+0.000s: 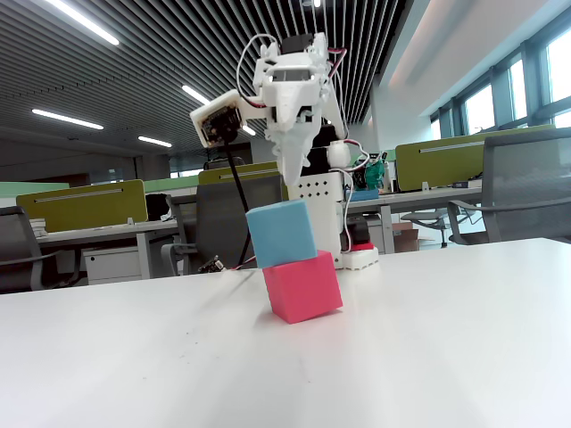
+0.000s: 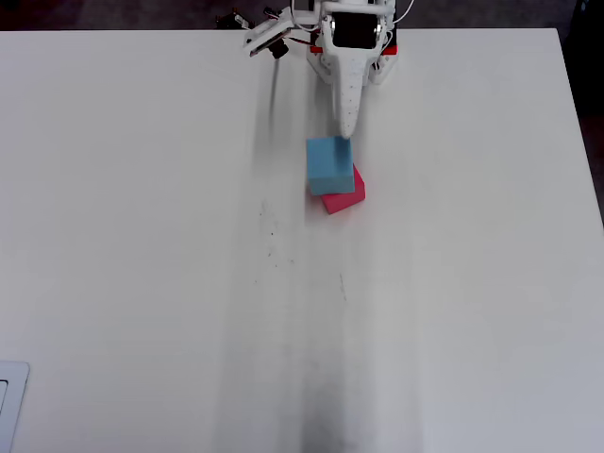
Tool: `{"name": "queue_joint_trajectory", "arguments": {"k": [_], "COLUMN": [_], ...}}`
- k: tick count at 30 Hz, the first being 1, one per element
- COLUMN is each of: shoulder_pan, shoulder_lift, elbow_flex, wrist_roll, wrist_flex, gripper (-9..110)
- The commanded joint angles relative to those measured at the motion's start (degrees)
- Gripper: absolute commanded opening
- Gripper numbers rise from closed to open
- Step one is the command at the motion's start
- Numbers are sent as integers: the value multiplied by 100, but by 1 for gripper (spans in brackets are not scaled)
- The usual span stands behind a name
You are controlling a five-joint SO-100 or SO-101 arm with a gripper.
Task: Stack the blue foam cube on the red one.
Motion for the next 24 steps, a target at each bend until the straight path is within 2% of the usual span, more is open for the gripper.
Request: {"name": "queue_joint_trajectory", "arguments": {"k": [1,24], "shoulder_pan": [-88,-615], "shoulder_lift": [114,765], "elbow_flex": [193,1485], "wrist_roll": [-44,-44], "wrist_flex": [-18,-123], "gripper": [32,31]}}
